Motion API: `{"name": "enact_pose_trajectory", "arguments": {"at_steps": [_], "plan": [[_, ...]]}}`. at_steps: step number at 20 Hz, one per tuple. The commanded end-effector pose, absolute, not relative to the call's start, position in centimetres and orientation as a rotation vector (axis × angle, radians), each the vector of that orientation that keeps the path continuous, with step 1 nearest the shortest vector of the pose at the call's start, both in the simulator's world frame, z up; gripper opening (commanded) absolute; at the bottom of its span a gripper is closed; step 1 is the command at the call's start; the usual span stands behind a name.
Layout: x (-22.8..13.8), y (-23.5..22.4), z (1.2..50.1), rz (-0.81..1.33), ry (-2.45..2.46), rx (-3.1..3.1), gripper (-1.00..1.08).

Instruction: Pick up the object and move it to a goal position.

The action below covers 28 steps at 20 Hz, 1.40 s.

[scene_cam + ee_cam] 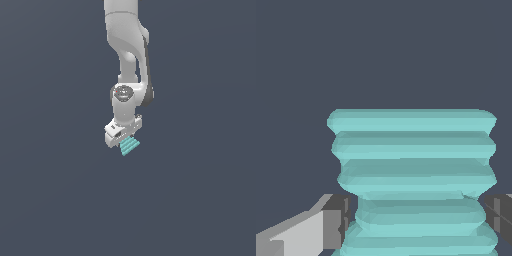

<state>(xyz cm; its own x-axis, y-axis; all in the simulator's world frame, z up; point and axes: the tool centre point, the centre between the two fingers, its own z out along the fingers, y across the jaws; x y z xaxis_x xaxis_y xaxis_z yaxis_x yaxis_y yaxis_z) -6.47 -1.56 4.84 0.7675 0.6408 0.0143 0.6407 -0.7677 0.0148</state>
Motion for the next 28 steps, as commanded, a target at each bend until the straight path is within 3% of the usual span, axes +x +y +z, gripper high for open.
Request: {"name": "enact_pose_trajectory", "arguments": {"at_steps": [1,28], "plan": [[-6.1,-1.7,6.1,0.03,1.067,2.945,-1.0],[2.1,-3.8,29.7,0.014,1.066,2.953,-1.0]]}}
